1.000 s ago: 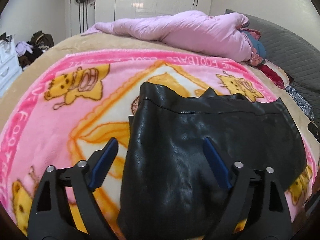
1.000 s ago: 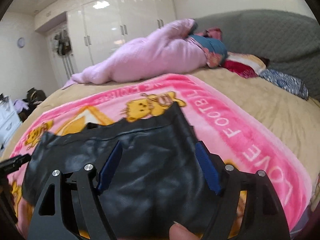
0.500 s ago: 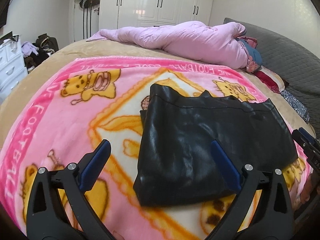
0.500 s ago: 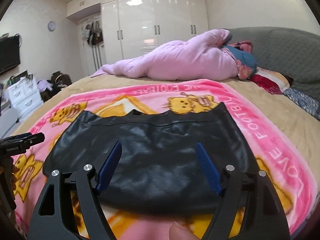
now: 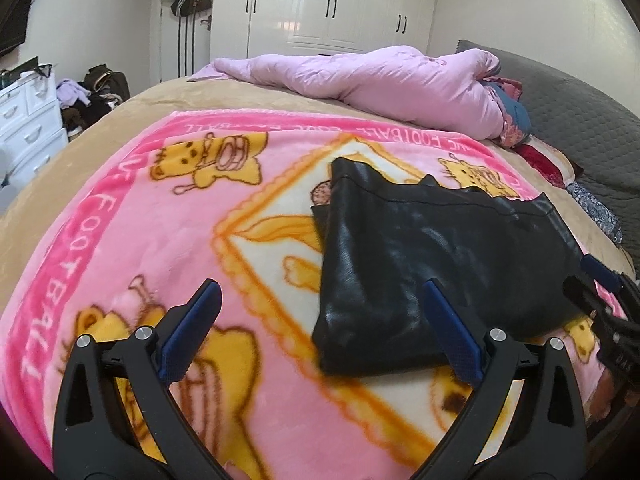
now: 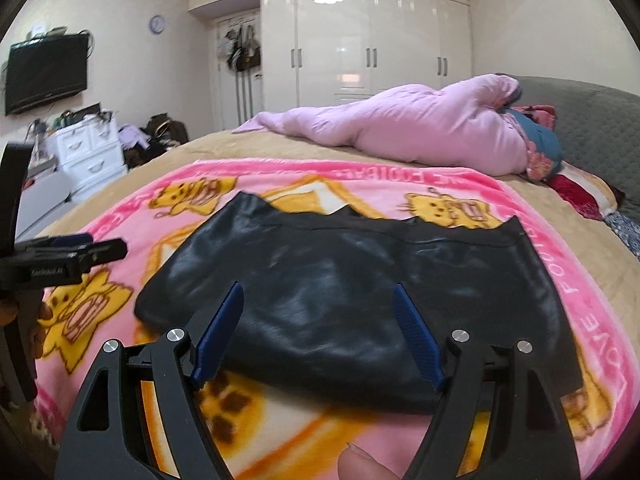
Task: Fold large clothes
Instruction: 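Open both tools and lift them above the folded jacket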
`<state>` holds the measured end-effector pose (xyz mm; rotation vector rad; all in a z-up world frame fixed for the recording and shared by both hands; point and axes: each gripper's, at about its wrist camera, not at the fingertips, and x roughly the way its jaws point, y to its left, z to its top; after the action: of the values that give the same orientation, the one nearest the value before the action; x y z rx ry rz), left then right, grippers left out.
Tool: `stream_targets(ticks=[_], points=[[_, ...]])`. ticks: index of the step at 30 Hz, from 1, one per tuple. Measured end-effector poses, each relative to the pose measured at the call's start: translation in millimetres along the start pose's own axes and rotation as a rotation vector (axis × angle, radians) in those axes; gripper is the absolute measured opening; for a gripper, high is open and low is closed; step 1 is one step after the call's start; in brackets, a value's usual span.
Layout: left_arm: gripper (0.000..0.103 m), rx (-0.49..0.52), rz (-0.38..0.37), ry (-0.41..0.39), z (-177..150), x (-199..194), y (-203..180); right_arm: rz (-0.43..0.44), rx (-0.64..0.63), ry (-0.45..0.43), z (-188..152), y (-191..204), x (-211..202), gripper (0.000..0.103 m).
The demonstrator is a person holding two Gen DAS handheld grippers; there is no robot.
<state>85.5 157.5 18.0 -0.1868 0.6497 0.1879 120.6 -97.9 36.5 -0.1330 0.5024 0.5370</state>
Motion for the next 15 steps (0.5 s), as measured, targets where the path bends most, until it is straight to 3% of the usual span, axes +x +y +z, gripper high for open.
stream_targets(ticks=[15], points=[[0.093, -0.015, 0.014, 0.023, -15, -8, 22, 0.089, -0.069, 0.036, -11, 45, 3, 0.075]])
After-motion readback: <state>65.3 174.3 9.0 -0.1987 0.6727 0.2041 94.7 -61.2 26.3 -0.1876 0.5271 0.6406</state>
